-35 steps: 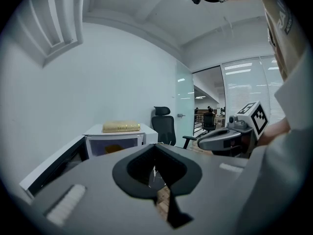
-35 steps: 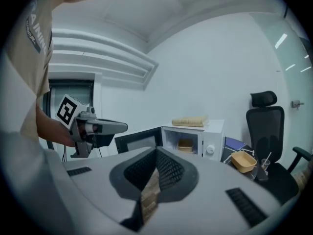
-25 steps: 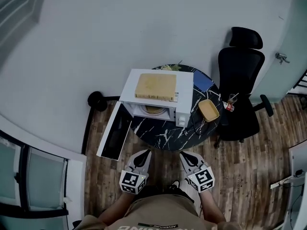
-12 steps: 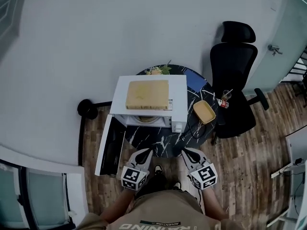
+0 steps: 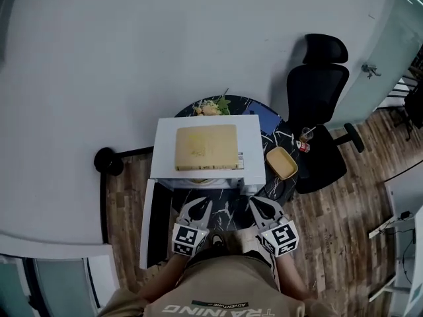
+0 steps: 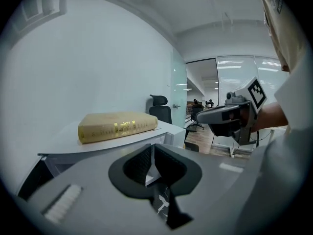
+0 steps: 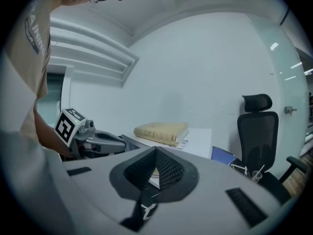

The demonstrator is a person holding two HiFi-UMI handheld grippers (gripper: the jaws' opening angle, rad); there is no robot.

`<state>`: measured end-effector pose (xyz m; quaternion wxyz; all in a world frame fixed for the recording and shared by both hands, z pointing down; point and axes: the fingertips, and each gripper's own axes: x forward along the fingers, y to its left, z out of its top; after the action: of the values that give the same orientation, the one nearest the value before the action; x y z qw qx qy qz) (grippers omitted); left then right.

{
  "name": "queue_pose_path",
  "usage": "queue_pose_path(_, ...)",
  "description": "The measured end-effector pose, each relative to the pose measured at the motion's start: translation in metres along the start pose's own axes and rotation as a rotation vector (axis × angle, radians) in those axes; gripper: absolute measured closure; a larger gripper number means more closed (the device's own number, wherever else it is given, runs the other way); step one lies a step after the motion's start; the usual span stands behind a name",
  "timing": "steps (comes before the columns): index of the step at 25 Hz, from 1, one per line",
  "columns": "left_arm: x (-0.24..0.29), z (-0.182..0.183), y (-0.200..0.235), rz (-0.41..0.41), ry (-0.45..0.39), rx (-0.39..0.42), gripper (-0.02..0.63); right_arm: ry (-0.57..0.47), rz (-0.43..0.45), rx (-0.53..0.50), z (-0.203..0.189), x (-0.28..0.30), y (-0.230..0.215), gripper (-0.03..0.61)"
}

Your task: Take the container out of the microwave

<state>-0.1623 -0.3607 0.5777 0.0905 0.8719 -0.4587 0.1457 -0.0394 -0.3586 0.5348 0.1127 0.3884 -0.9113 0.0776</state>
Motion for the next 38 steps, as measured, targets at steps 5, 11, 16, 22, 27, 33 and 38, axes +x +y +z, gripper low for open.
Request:
queue_pose_path(5,0.025,-0.02,0.016,-0.046,0.067,0.057,0.606,0.013,-0.011,0.016,-0.005,0.012,0.003,0.571)
queue_pose_path(11,0.054,-0.05,0.025,-0.066,0.178,0.076,0.606,0.022,0.009,-0.013,-0.003,0.011,-0.003,0.571)
queue_pose_path(16,0.076,-0.086,0.039,-0.017,0.295,0.176,0.606,0.027,0.025,-0.011,-0.006,0.003,-0.012,0.571)
queue_pose_path(22,0.104,-0.121,0.074,0.05,0.398,0.264,0.603,0.044,0.053,-0.01,-0.015,0.008,-0.023,0.571)
queue_pose_path(27,0.121,-0.128,0.084,0.051,0.463,0.405,0.548,0.052,0.073,-0.039,-0.017,0.012,-0.019,0.571)
queue_pose_path(33,0.137,-0.141,0.085,0.002,0.519,0.502,0.541,0.105,0.081,-0.021,-0.032,0.006,-0.017,0.571)
queue_pose_path(38,0.149,-0.157,0.089,-0.032,0.573,0.486,0.541,0.129,0.071,-0.001,-0.042,0.005,-0.024,0.571)
